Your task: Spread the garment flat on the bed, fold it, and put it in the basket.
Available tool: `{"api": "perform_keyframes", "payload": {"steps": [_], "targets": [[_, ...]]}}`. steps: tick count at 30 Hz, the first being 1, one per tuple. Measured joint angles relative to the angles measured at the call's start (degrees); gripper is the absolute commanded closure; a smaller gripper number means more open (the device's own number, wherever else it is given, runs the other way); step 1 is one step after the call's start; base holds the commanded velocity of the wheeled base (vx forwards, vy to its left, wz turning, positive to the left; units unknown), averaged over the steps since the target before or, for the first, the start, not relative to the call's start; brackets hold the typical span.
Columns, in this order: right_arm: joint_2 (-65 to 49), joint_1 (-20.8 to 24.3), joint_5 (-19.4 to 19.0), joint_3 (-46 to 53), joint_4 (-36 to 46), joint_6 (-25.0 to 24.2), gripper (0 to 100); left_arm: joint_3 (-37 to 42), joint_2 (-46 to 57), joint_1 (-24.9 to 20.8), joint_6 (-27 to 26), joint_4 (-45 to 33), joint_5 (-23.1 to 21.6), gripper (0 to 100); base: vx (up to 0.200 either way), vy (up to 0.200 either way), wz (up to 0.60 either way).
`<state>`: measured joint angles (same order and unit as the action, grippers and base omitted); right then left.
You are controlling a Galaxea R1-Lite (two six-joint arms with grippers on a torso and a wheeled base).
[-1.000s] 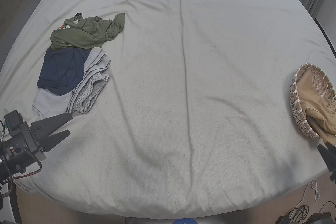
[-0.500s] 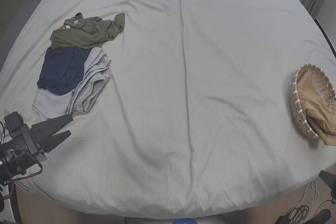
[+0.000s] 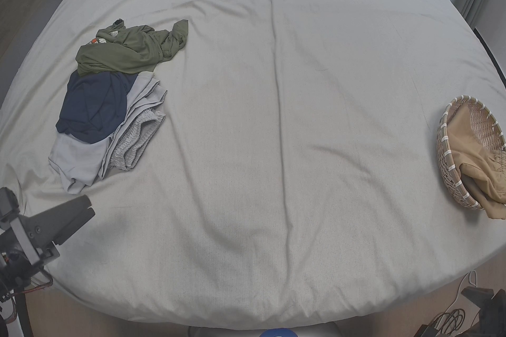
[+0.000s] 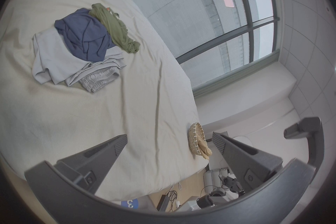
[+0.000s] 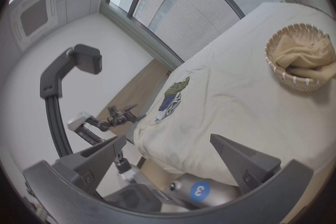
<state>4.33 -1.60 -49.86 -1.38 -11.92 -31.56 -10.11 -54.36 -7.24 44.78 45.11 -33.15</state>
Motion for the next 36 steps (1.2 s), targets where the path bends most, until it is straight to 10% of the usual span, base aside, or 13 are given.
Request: {"api": "perform_keyframes", "payload": {"steps": [5,18,36], "targets": [[-1.77,0.5,5.58,0.3,4.51,9.07,0,2.69,5.38,-0.55,-5.83,-0.16,0.0,0,0.0,0.0,0.0],[-3.51,1.18,28.18,0.37,6.78,11.45,0,8.96,21.07,-0.24,-22.81,-6.49,0.85,0,0.0,0.0,0.0],[-3.6,1.18,38.73,0.37,7.47,18.3,0,9.12,49.07,6.36,-34.52,-44.04,5.86,0,0.0,0.0,0.0]]}}
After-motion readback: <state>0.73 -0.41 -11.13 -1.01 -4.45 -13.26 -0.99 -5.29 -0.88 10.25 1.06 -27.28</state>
